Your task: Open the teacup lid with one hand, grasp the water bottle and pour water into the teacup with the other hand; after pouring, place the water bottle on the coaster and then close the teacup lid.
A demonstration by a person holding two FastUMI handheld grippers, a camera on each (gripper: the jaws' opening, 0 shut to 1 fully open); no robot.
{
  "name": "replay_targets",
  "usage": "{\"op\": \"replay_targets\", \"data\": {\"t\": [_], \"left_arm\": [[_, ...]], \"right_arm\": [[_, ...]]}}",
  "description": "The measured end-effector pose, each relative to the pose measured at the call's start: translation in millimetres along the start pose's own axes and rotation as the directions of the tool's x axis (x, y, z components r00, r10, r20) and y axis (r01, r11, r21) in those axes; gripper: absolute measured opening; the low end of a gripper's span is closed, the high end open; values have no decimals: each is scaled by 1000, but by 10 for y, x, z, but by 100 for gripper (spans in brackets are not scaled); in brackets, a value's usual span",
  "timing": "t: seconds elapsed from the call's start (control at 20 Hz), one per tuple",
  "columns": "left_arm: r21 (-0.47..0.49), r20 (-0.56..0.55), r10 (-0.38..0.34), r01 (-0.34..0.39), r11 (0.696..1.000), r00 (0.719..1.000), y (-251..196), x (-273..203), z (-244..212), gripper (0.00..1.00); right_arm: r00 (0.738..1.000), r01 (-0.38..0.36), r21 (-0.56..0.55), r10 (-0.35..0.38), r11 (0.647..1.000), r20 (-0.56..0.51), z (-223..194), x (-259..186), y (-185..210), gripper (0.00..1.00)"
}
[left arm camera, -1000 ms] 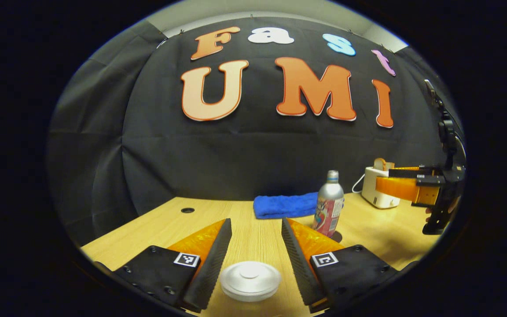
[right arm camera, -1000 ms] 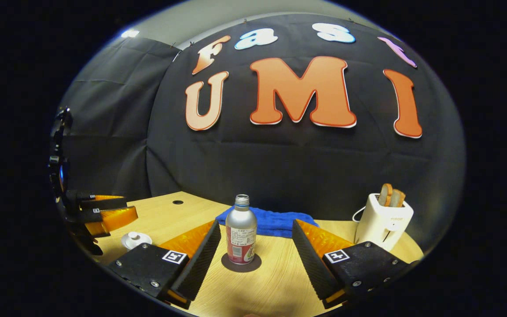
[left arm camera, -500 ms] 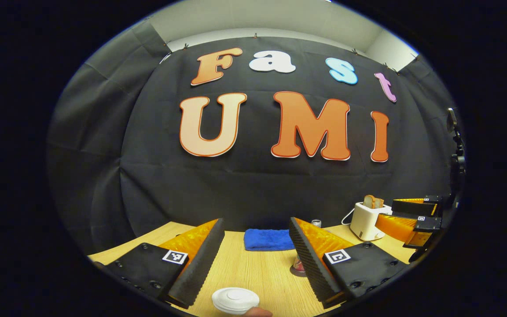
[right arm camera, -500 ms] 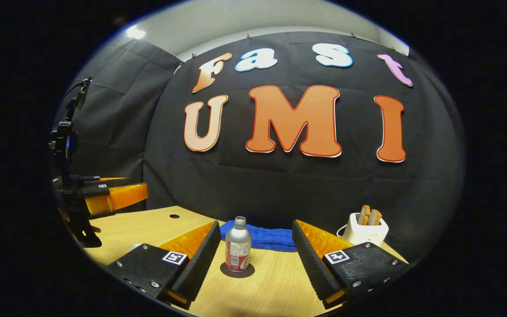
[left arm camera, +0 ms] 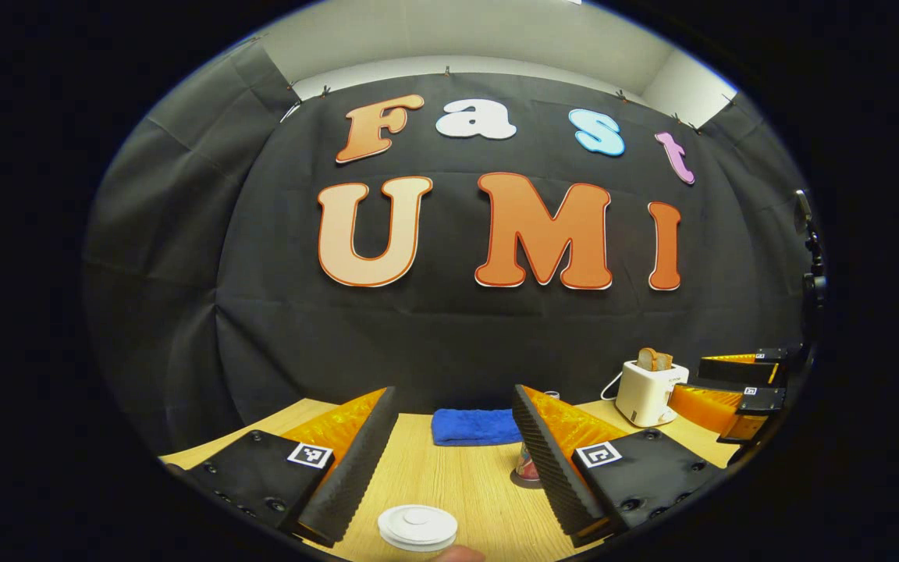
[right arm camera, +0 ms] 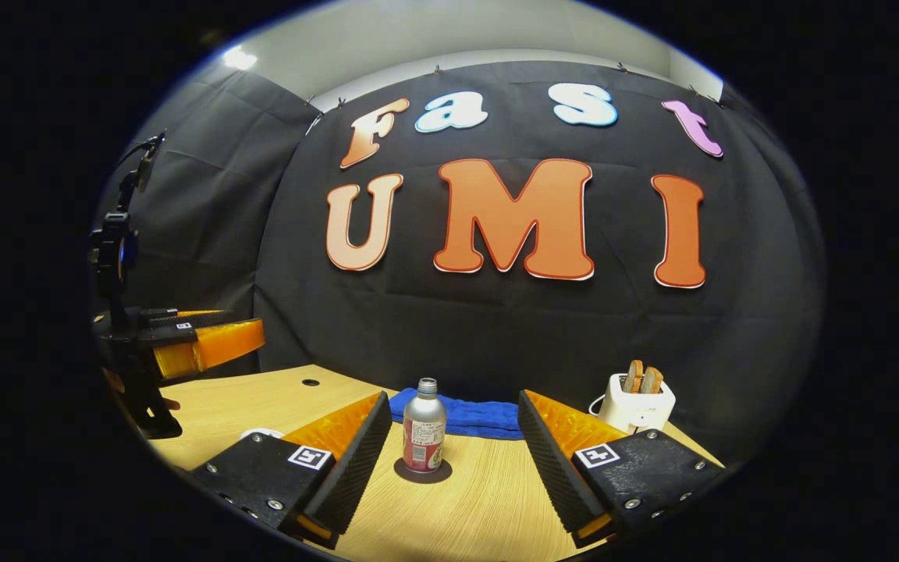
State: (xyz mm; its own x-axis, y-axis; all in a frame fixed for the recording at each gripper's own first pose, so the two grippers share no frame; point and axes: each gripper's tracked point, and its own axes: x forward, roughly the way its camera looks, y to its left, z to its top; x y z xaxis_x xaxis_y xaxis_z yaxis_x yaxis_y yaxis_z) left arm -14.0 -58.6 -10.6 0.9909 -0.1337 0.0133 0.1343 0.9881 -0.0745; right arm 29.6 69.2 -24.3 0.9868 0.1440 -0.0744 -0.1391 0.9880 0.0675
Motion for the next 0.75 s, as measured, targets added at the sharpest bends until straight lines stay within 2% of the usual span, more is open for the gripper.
{"op": "replay_targets", "data": {"t": [0.45,0.5,0.65,0.7,0.75], "left_arm": [[11,33,8,-8,1000,999,33,-75,73,98],[10,34,10,-10,1000,999,43,-77,71,97],[35,33,14,-15,999,999,59,-64,109,98],[45,34,16,-17,999,999,66,-43,132,94],[46,31,15,-17,999,999,50,-25,123,100]], "right_arm": [[1000,4,-4,-4,1000,18,76,-77,31,98],[1000,1,-3,-1,1000,20,84,-80,36,100],[1000,-3,-8,3,1000,27,131,-57,32,98],[1000,-3,-15,3,1000,24,148,-47,19,98],[1000,-2,-25,3,1000,19,172,-48,15,97]]}}
